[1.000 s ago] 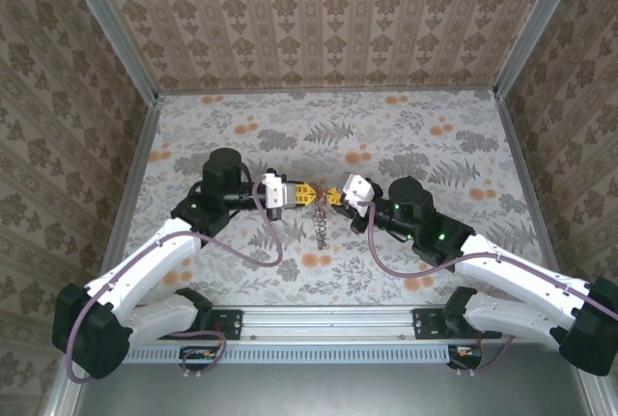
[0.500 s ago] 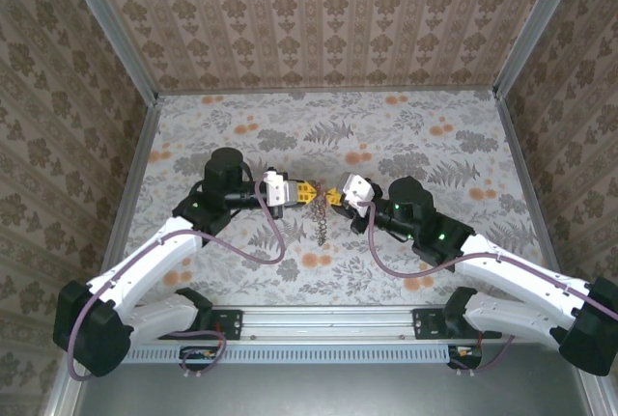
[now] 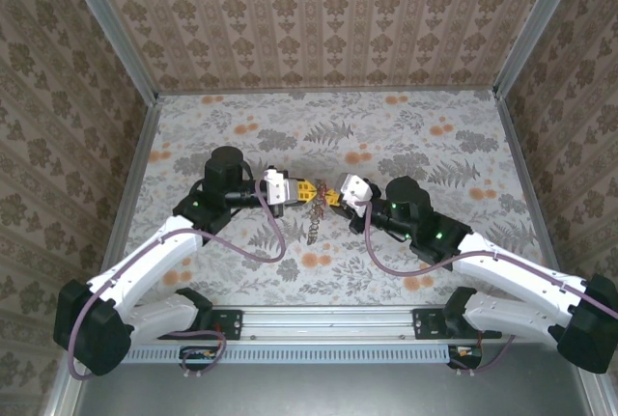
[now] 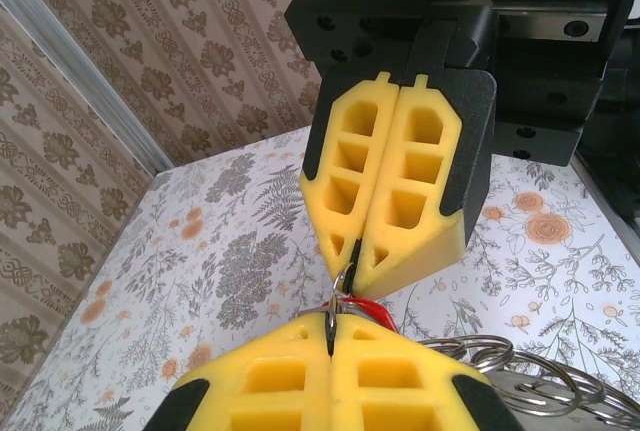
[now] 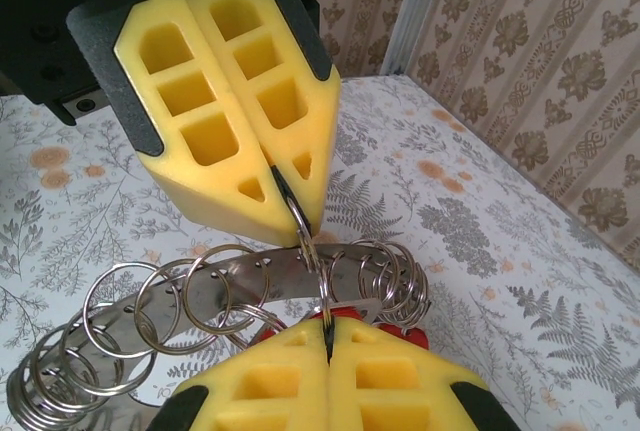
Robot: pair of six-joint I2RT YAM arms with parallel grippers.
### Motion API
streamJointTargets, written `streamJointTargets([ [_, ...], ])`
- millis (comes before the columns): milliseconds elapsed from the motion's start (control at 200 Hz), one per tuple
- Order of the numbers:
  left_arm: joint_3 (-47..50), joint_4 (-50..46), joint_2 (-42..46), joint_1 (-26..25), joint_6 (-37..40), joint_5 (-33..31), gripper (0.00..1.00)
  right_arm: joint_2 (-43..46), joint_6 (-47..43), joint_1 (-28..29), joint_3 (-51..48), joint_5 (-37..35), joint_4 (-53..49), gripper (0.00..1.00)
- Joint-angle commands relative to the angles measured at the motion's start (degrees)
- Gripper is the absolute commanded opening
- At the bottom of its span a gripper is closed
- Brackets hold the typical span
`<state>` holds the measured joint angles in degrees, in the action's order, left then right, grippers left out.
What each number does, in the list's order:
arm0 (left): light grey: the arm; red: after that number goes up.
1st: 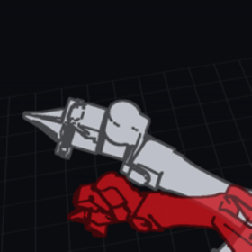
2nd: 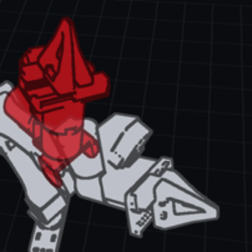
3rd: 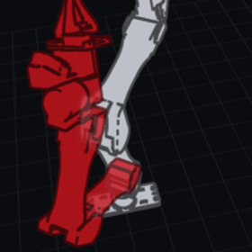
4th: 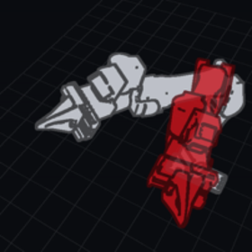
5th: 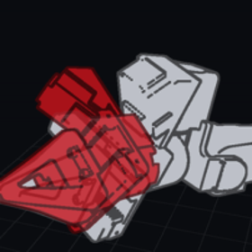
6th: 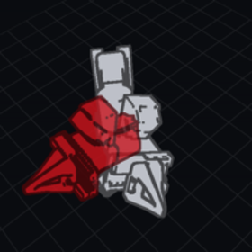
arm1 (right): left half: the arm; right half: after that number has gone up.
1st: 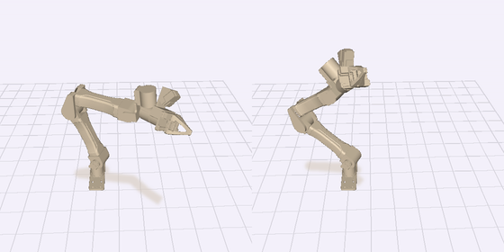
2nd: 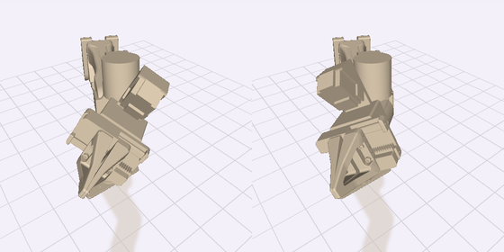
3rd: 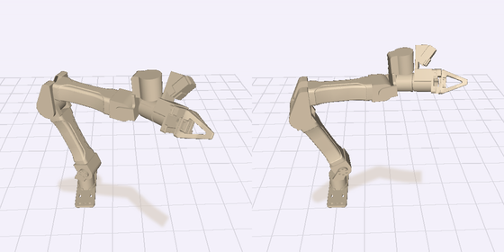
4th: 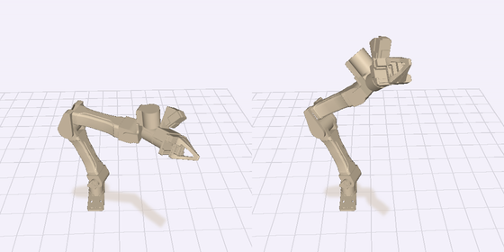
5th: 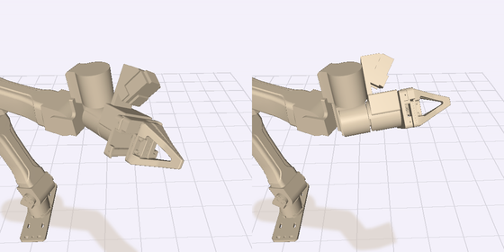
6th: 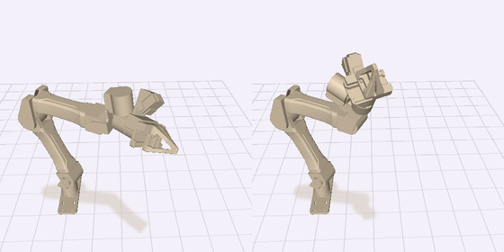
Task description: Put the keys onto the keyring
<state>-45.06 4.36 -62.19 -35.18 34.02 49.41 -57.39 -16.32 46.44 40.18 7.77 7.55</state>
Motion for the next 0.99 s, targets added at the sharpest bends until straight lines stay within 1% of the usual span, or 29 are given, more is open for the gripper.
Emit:
streamJointTargets([
  [0, -2.1, 2.1, -0.2, -0.2, -1.1, 0.1, 0.00, 0.6, 0.2, 0.4, 1.6, 0.9, 0.8, 0.00],
  [455, -1.7, 2.1, 0.1, -0.2, -1.5, -1.5, 0.00, 2.1, 0.2, 0.4, 0.7, -0.1, 0.3, 0.00],
  [990, -1.3, 2.3, 0.4, -0.2, -1.8, -1.1, 0.00, 1.1, 0.1, 0.4, 0.8, -0.7, 0.5, 0.00],
])
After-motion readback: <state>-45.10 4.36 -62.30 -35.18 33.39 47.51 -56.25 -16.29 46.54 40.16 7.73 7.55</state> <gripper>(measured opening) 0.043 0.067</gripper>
